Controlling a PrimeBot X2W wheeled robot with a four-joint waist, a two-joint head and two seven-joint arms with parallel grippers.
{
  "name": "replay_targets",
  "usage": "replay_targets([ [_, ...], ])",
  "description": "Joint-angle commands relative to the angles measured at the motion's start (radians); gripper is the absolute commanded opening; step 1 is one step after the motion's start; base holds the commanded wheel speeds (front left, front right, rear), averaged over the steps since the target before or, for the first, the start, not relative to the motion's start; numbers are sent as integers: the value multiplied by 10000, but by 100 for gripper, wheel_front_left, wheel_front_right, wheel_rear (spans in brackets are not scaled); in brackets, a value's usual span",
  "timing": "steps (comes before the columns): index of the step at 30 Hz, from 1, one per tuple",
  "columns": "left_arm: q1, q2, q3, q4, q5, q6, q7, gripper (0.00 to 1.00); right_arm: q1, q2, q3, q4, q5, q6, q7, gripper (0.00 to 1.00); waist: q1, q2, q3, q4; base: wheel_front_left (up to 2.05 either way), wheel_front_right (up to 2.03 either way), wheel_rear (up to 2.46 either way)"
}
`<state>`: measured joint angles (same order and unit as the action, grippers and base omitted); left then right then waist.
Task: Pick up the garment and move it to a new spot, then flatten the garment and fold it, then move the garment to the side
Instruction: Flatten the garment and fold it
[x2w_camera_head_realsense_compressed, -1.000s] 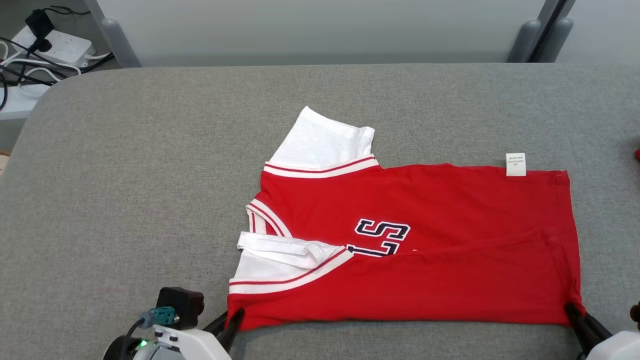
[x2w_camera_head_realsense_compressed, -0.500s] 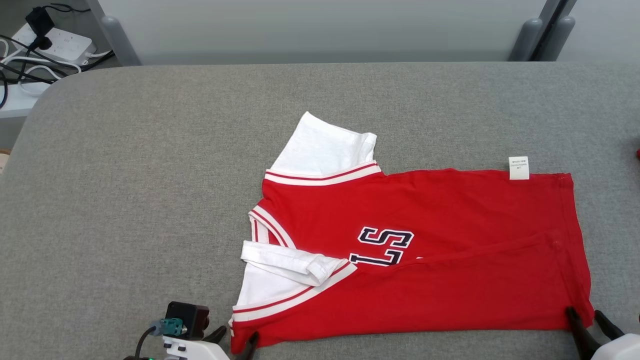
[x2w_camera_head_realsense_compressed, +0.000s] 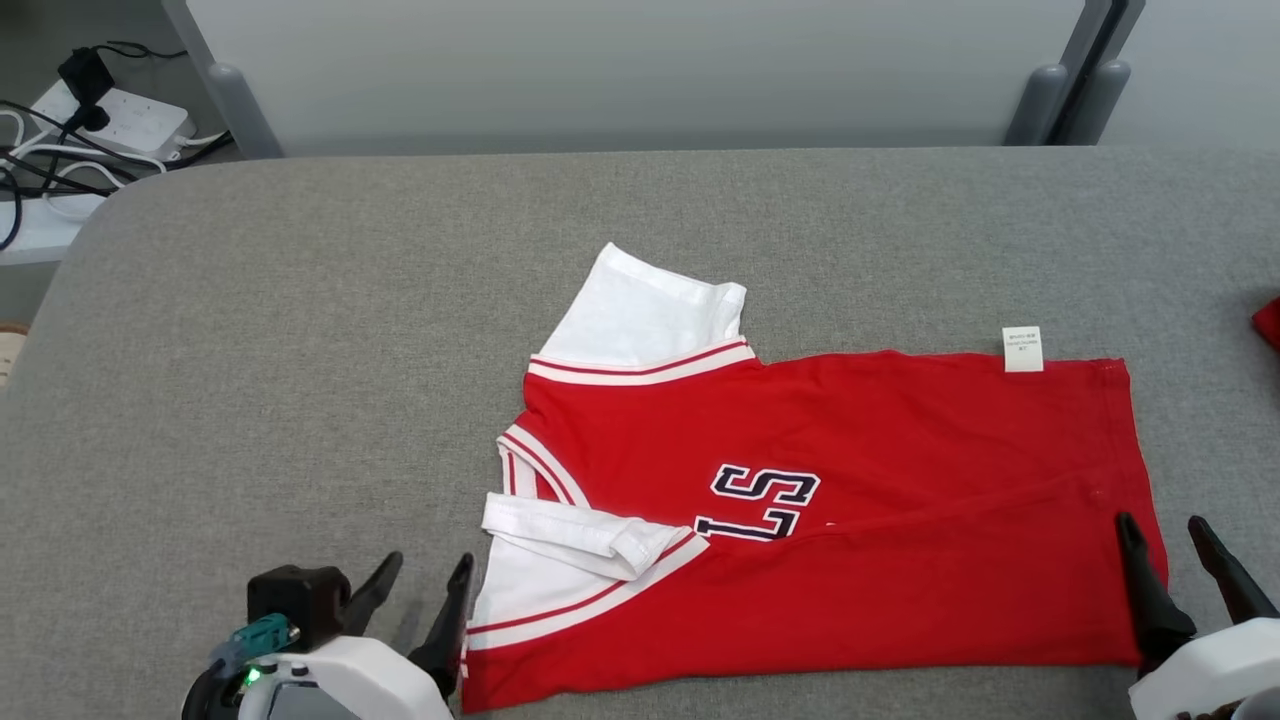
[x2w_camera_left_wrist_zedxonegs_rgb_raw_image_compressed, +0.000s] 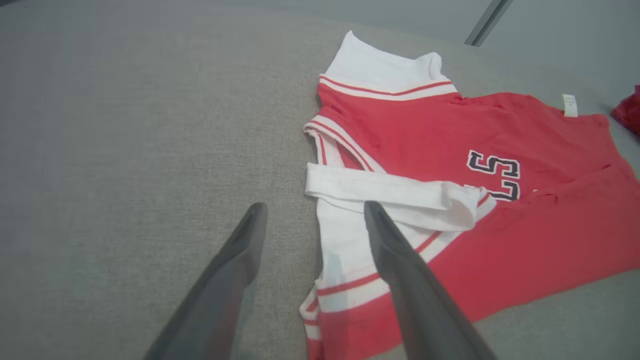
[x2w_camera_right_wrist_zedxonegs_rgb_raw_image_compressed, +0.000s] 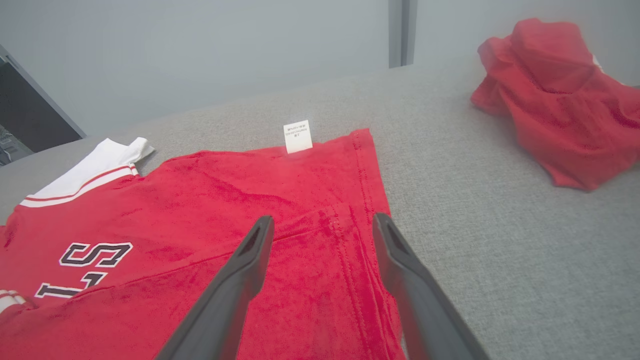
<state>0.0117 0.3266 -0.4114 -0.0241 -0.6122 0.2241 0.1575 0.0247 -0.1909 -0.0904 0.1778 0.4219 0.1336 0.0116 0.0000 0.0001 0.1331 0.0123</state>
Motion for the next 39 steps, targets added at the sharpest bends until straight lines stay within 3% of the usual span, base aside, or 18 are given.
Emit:
replay_targets([
  [1,-567,66,506,-411,170,132,-323,100,-266,-192,317,-425,-88,-29,-238,100,0,-1,-105,55,0,0,0],
  [9,-807,-401,1002,-628,340,271,-2015,100,-539,35,584,-757,-289,-29,-1475,100,0,-1,-343,64,0,0,0],
  [20,-873,-944,579,1127,817,-244,-3772,100,-433,225,1489,-3,-963,-29,-2643,100,0,-1,-967,-27,0,0,0],
  [27,-677,-1230,479,1375,1034,-444,-4096,100,177,385,1391,-294,-1036,-29,-2728,100,0,-1,-1095,-75,0,0,0],
  [39,-1346,-1249,583,1892,982,-650,-3945,100,141,327,1441,-477,-940,-29,-2732,100,0,-1,-820,-444,0,0,0],
])
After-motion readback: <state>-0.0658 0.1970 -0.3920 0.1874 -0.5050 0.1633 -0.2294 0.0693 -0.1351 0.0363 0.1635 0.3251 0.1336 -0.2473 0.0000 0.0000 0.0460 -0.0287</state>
